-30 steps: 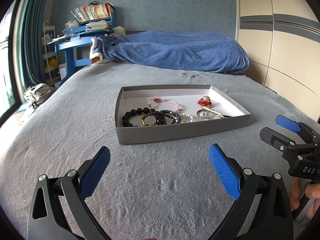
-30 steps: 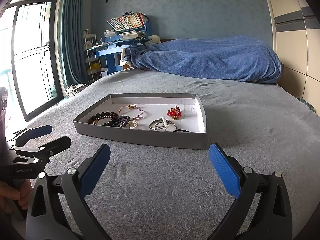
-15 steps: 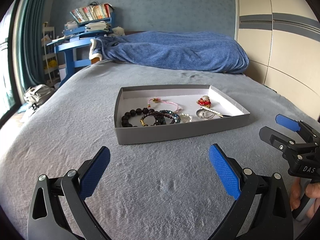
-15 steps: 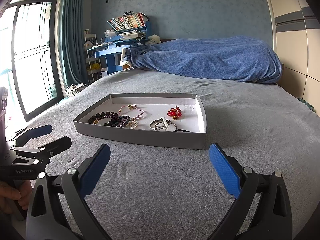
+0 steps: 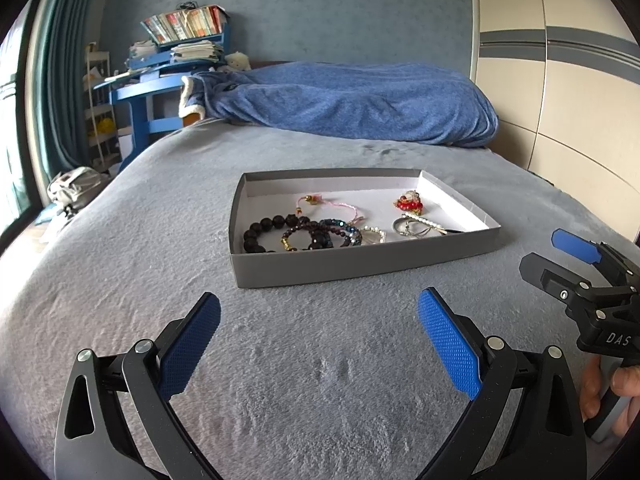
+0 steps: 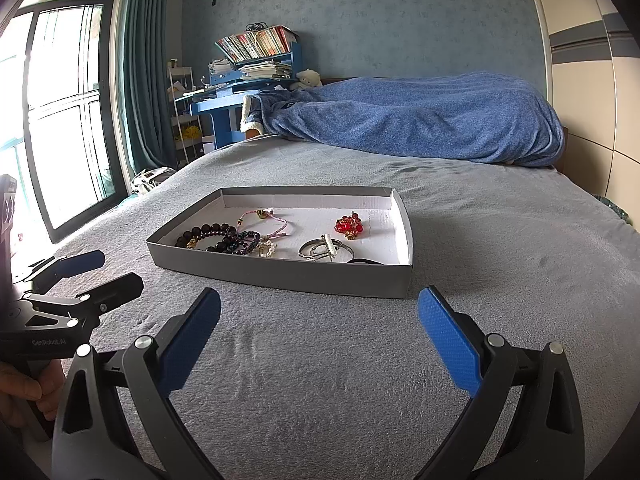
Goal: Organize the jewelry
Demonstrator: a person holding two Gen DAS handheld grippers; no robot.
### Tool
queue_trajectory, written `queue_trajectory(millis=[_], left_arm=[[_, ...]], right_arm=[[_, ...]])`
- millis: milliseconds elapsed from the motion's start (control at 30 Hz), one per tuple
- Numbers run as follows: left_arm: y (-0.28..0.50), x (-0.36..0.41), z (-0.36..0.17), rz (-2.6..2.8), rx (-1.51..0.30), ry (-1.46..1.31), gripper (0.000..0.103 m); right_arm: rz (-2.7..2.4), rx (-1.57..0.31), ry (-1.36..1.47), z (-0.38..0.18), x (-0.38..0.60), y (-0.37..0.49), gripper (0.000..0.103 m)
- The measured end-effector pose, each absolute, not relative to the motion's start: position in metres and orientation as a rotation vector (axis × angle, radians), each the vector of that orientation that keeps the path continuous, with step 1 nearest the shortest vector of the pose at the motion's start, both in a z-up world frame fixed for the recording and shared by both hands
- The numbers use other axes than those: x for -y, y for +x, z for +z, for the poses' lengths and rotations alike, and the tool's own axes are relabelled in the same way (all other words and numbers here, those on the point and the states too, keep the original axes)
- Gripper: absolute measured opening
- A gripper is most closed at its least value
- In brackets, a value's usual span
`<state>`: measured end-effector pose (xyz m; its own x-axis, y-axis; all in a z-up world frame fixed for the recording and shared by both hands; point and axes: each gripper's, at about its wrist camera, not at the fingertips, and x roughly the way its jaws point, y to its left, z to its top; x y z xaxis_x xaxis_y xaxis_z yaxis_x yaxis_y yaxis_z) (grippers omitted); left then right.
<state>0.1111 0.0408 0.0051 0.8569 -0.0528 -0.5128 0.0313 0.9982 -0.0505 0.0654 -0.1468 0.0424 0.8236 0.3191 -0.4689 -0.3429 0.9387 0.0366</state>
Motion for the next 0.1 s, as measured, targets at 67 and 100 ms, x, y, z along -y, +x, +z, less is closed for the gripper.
queue_trajectory(millis=[67, 100], left_arm=[[0.1111, -0.0409, 0.0052, -0.044, -0.540, -0.040, 0.098], [0.1111, -0.0409, 0.0052, -0.044, -0.540, -0.040, 0.098]], right_arm=[[0.352, -0.490, -0.050, 0.0427, 0.1465, 0.0652, 0.098], [0.352, -0.490, -0.050, 0.0427, 0.1465, 0.0652, 0.098]])
